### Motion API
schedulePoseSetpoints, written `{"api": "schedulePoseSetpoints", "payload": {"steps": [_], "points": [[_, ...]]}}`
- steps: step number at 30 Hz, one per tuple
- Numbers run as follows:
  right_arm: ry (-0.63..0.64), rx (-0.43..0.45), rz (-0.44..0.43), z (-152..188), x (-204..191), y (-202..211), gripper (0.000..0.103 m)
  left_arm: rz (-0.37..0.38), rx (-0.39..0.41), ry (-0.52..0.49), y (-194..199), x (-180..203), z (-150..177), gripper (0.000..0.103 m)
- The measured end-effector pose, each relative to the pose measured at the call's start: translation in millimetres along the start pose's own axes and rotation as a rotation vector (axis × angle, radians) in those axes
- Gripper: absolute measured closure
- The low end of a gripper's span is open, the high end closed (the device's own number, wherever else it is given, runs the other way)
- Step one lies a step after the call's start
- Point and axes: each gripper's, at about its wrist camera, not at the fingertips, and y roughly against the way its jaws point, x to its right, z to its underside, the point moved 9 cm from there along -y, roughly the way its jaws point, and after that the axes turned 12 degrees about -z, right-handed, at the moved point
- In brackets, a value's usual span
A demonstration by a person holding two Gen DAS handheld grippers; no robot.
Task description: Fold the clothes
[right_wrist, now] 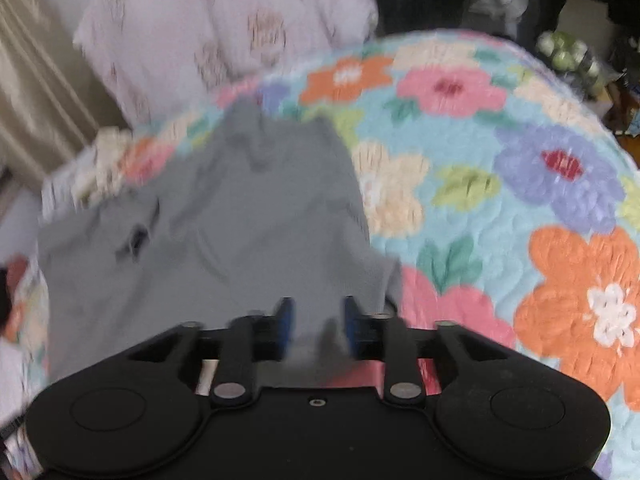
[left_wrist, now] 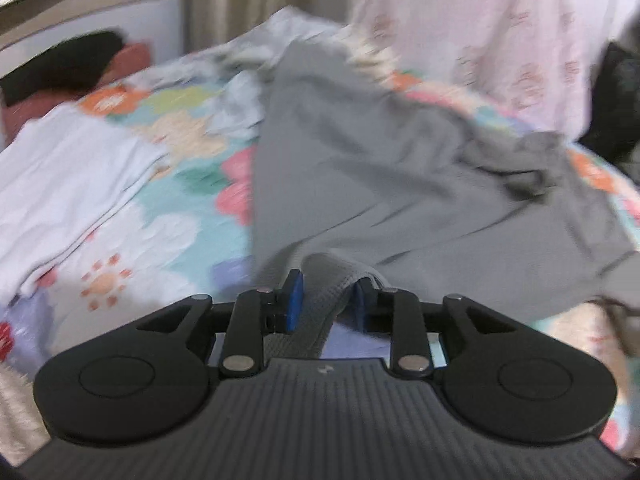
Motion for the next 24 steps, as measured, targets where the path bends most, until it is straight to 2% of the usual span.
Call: {"api": "schedulePoseSetpoints", "payload": {"steps": [3, 7, 9, 11, 13, 14, 15, 16, 17, 19, 20, 22, 24], "points": [[-0.017, -0.003, 0.034, -1.4, 13.2, -4.6, 0.054, 0.115, 0.068, -0.073, 20.1, 40.2, -5.8, 0.058], [-0.067, 0.034, 0.096, -11.4, 45.0, -0.3, 0.053, 0.234, 0.11, -0.161, 41.8, 101.0, -4.6, 0.055], [-0.043, 0.034, 0.129, -12.1, 56.8, 1.5, 0.054, 0.301, 0.095, -0.179, 44.8, 129.4, -1.0, 0.054], [0.02, -0.018, 0.122, -10.0, 61.5, -6.9, 0.062, 0.392, 0.024, -0.191, 38.4, 159.7, 5.9, 0.054], [0.02, -0.077, 0.057, -6.6, 65.3, -19.1, 0.066, 0.473, -0.062, -0.211, 29.0, 193.6, 16.0, 0.055], [0.015, -0.098, 0.028, -5.6, 65.9, -24.3, 0.066, 0.475, -0.111, -0.209, 19.9, 209.0, 21.8, 0.056], [0.018, -0.111, 0.015, -5.1, 65.6, -28.0, 0.066, 0.48, -0.169, -0.193, 9.9, 221.9, 29.1, 0.062], [0.028, -0.115, 0.021, -5.8, 66.2, -30.6, 0.066, 0.492, -0.231, -0.173, 0.4, 234.2, 36.8, 0.069], [0.041, -0.113, 0.036, -7.5, 67.4, -32.6, 0.066, 0.504, -0.292, -0.153, -8.7, 246.5, 44.3, 0.069], [0.066, -0.106, 0.058, -11.9, 70.1, -38.0, 0.064, 0.547, -0.347, -0.161, -16.0, 269.3, 55.5, 0.069], [0.069, -0.104, 0.042, -14.1, 71.1, -42.9, 0.062, 0.562, -0.36, -0.181, -17.8, 280.3, 61.1, 0.069], [0.054, -0.125, -0.062, -14.5, 69.8, -55.6, 0.061, 0.592, -0.382, -0.216, -21.3, 300.9, 71.0, 0.059], [0.036, -0.136, -0.113, -14.0, 68.7, -60.8, 0.096, 0.613, -0.391, -0.221, -24.8, 316.6, 76.6, 0.053]]}}
